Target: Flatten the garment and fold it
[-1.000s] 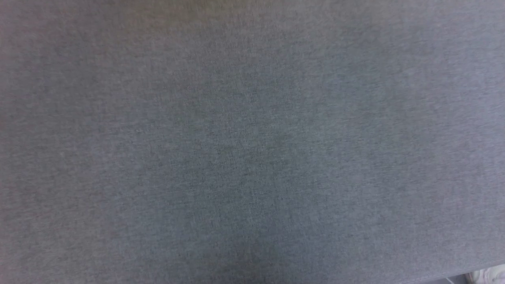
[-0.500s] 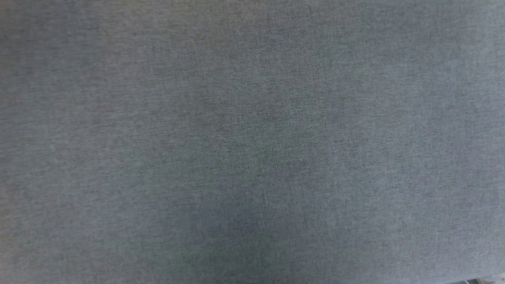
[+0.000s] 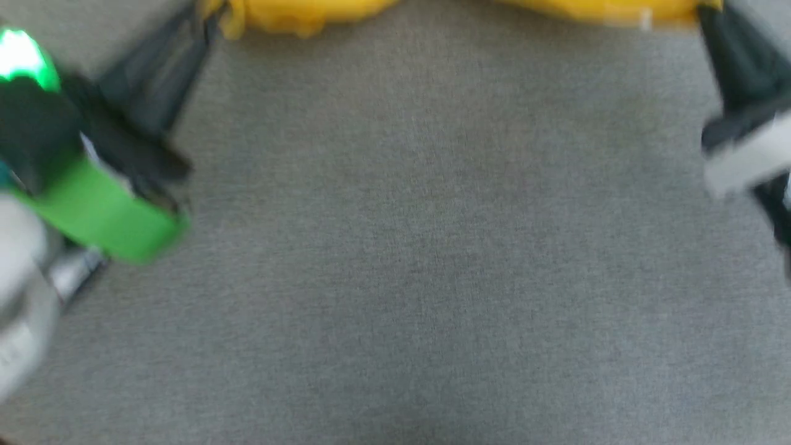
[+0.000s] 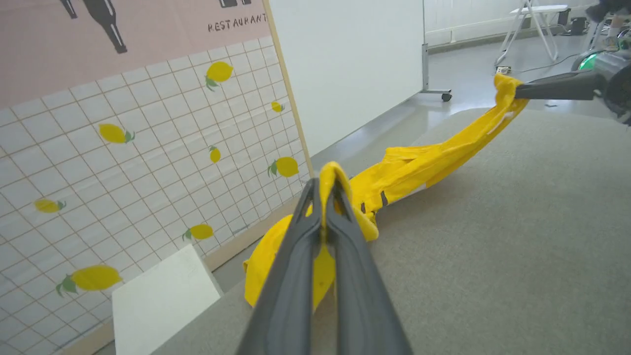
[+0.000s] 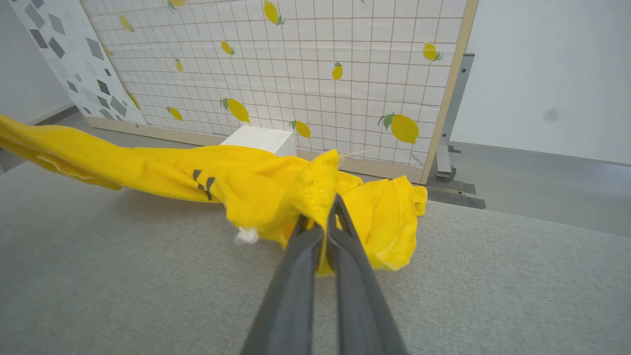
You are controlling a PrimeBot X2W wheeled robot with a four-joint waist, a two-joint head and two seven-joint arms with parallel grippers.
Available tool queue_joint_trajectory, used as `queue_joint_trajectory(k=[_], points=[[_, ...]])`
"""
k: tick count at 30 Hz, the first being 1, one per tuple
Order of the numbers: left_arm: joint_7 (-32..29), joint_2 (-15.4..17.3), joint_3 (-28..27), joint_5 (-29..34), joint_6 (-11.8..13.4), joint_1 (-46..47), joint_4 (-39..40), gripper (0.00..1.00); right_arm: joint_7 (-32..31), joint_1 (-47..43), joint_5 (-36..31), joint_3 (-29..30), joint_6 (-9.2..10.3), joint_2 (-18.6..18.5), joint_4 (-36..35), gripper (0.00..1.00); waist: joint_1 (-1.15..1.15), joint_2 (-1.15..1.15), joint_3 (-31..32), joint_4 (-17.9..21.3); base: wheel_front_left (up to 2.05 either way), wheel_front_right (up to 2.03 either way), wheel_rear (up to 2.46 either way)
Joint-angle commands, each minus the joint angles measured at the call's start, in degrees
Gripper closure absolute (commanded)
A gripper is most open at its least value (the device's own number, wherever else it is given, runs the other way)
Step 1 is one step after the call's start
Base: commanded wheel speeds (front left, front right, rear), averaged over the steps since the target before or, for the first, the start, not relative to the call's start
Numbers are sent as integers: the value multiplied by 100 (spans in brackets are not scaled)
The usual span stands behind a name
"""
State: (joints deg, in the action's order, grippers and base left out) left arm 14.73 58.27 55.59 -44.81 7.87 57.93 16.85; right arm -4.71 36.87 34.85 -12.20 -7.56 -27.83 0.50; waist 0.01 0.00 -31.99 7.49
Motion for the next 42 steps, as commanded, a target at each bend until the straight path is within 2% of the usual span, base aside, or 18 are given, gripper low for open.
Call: queue_joint_trajectory(k=[1,5,9,14,17,25,30,37,42], points=[[26,88,31,-17,149,-365,107,100,-59,-340,-43,125,8,66,-144,100,-1,0,459,-148,0,0,0],[26,151,281,-185,528,-1433,341,100,-266,-1373,-144,559,8,279,-490,100,-1,0,872,-212,0,0,0],[20,124,640,-477,773,-2231,393,100,-533,-2177,-245,814,8,405,-712,100,-1,0,1201,-243,0,0,0],[-106,68,858,-979,1003,-2830,324,100,-894,-3003,-357,1015,8,426,-821,100,-1,0,1504,-302,0,0,0],[-340,140,1035,-1238,1113,-3145,223,100,-1150,-3469,-318,1046,8,387,-808,100,-1,0,1697,-304,0,0,0],[-749,-34,1399,-2067,1143,-3936,7,100,-1623,-4530,-159,1035,8,201,-594,100,-1,0,2156,-289,0,0,0],[-760,-186,1473,-2573,1145,-4420,-134,100,-1766,-5081,-10,1015,8,157,-451,100,-1,0,2423,-248,0,0,0],[-899,-80,1527,-3053,1268,-4873,14,100,-2286,-5600,133,883,8,-85,-508,100,-1,0,2673,-224,0,0,0],[-1051,172,1534,-3330,1416,-5097,333,100,-2710,-5942,358,952,8,-180,-713,100,-1,0,2760,-213,0,0,0]])
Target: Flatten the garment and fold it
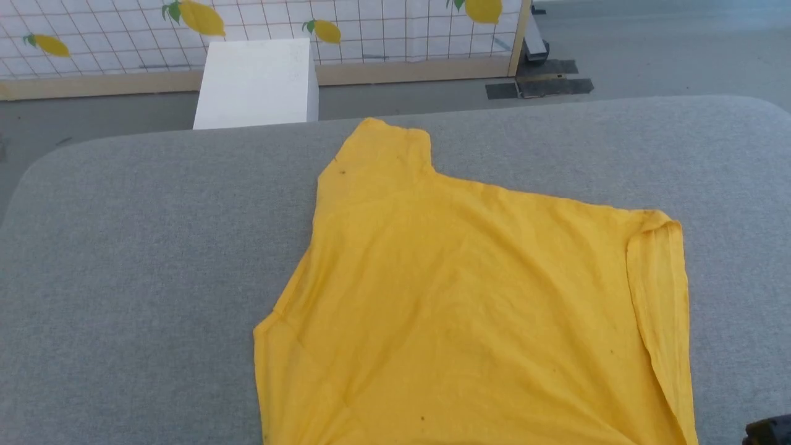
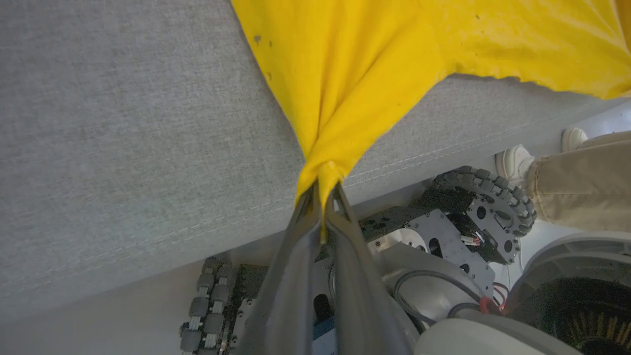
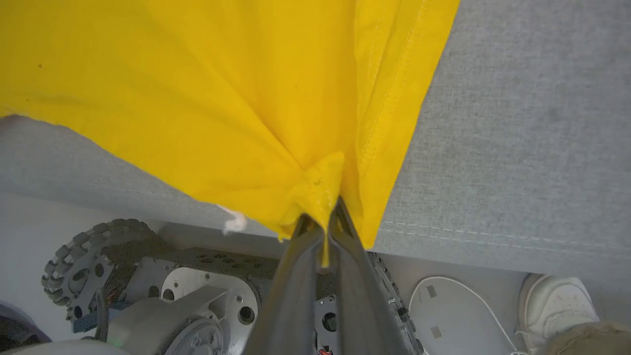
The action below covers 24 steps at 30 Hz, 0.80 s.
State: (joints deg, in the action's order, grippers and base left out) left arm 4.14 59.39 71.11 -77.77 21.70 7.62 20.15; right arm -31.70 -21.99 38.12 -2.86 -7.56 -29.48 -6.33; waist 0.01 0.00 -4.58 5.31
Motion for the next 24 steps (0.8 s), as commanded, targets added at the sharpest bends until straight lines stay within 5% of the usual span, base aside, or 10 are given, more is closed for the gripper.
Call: queue_joint_trajectory(k=[1,9,24], points=[[58,129,-53,-38,78,-79,64,100,-30,-104,47,76,8,-18,-89,100,-1,0,25,5,0,0,0],[518,360,-384,687,245,428,298,100,352,159,-204,292,8,33,-372,100,-1,0,-185,54,0,0,0],[369,18,-902,2548,-370,2652,-331,100,1351,2215,-654,13,8,-195,-117,100,-1,0,-1517,253,0,0,0]])
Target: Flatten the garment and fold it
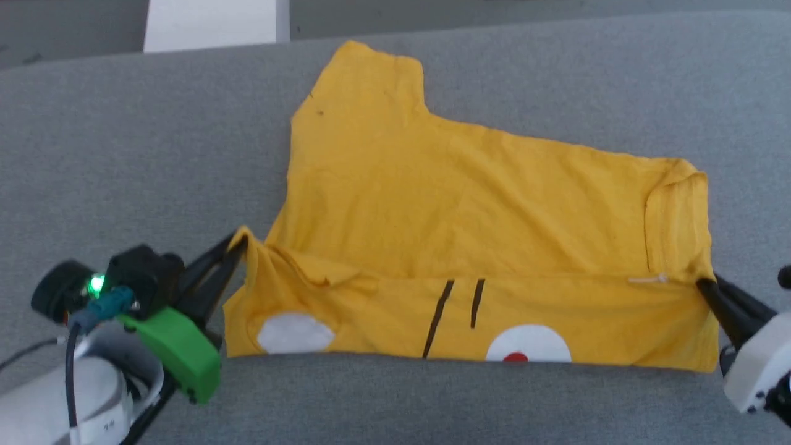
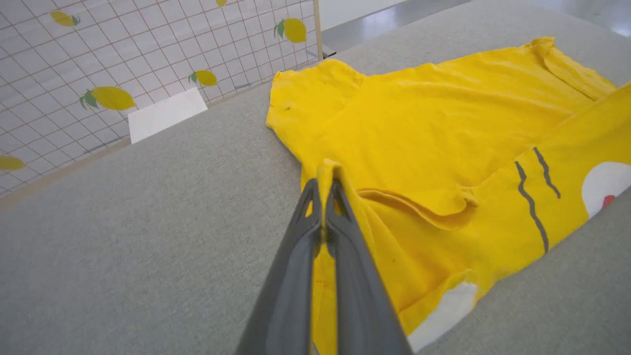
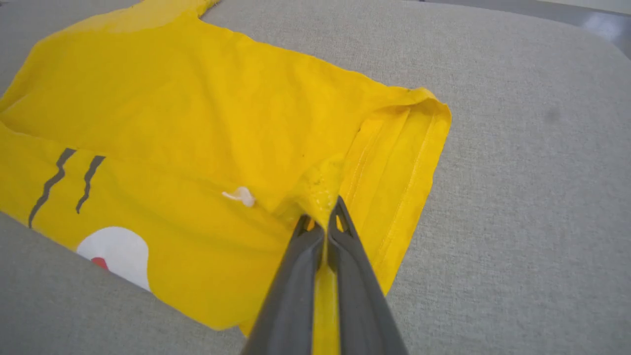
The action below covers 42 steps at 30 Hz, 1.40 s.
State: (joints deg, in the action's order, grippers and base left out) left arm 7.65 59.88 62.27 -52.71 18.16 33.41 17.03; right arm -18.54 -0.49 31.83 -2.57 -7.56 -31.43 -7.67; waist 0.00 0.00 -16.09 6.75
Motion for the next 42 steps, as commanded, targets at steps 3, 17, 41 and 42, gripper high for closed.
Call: queue_joint_trajectory(k=[3,17,41,42], points=[[103,-228,-78,243,-146,371,-302,100,140,399,-93,-103,8,8,181,100,0,0,-603,151,0,0,0],[-14,-1130,142,217,-933,845,-2128,100,273,1343,-21,-959,8,57,1168,100,0,0,-1096,136,0,0,0],[732,-1368,-2483,15,191,-1486,-649,0,396,-12,26,76,8,450,313,0,0,0,349,58,0,0,0],[732,-1482,-2700,221,243,-1752,-502,0,444,-146,-140,209,8,525,221,0,0,0,392,50,0,0,0]])
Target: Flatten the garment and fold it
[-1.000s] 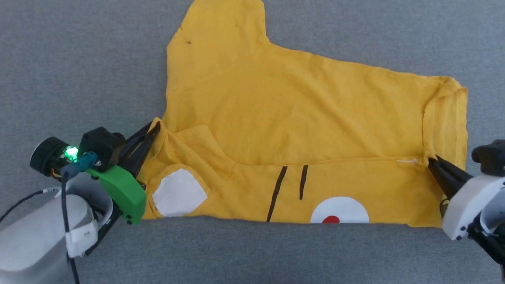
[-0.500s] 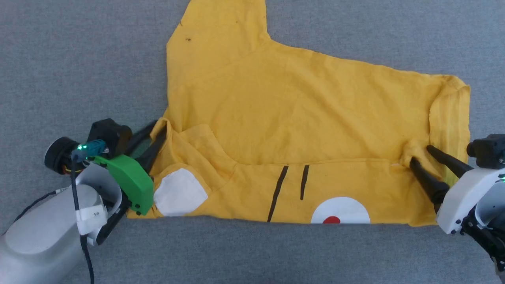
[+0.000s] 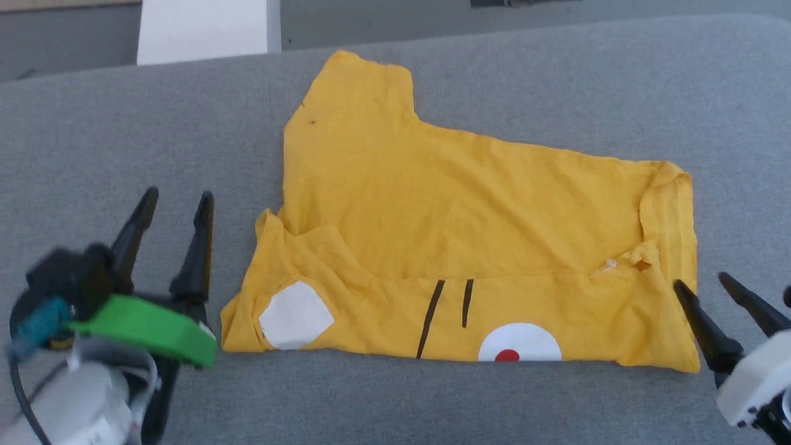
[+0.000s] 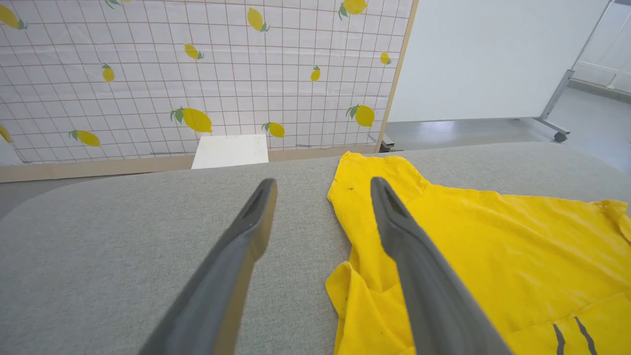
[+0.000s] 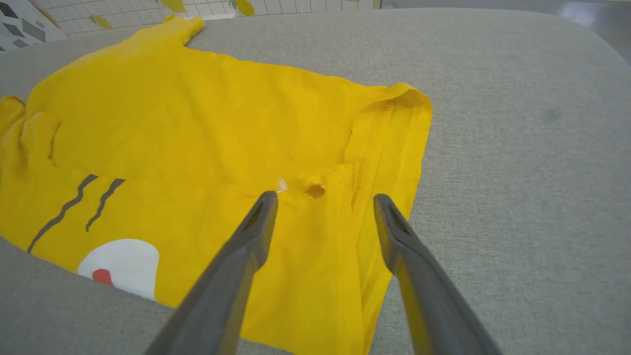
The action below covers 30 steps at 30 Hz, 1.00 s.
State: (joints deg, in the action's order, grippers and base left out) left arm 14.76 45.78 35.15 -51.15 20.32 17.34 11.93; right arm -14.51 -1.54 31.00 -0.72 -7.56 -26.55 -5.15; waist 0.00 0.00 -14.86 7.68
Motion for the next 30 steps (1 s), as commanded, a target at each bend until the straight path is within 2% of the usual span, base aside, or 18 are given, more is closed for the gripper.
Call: queue_joint_trajectory(k=[1,7,12,14,18,21,26,30], points=[[22,-248,-269,352,82,-456,188,0,114,-199,-273,198,8,159,-145,0,0,0,319,-52,0,0,0],[23,-1221,-1255,1851,53,-1849,696,0,692,-826,-1271,785,8,1053,-618,0,0,0,520,-80,0,0,0],[23,-1869,-1591,2430,-192,-2607,436,0,1136,-1181,-1823,954,8,1802,-751,0,0,0,709,-122,0,0,0],[23,-1997,-1695,2553,-310,-2748,310,0,1269,-1245,-1987,981,8,1938,-776,0,0,0,752,-131,0,0,0],[4,-1925,-1680,2634,-589,-2794,-36,0,1408,-1236,-2208,1002,8,2058,-833,0,0,0,756,-150,0,0,0],[-280,-1807,-1577,2599,-772,-2562,-169,0,1448,-1174,-2312,1024,8,2090,-886,0,0,0,678,-175,0,0,0],[-1344,-1595,-1200,2572,-1118,-1967,-399,0,1457,-1043,-2377,955,8,2137,-894,0,0,0,437,-162,0,0,0],[-2008,-1618,-971,2565,-1220,-1541,-560,0,1483,-972,-2376,897,8,2174,-829,0,0,0,236,-121,0,0,0]])
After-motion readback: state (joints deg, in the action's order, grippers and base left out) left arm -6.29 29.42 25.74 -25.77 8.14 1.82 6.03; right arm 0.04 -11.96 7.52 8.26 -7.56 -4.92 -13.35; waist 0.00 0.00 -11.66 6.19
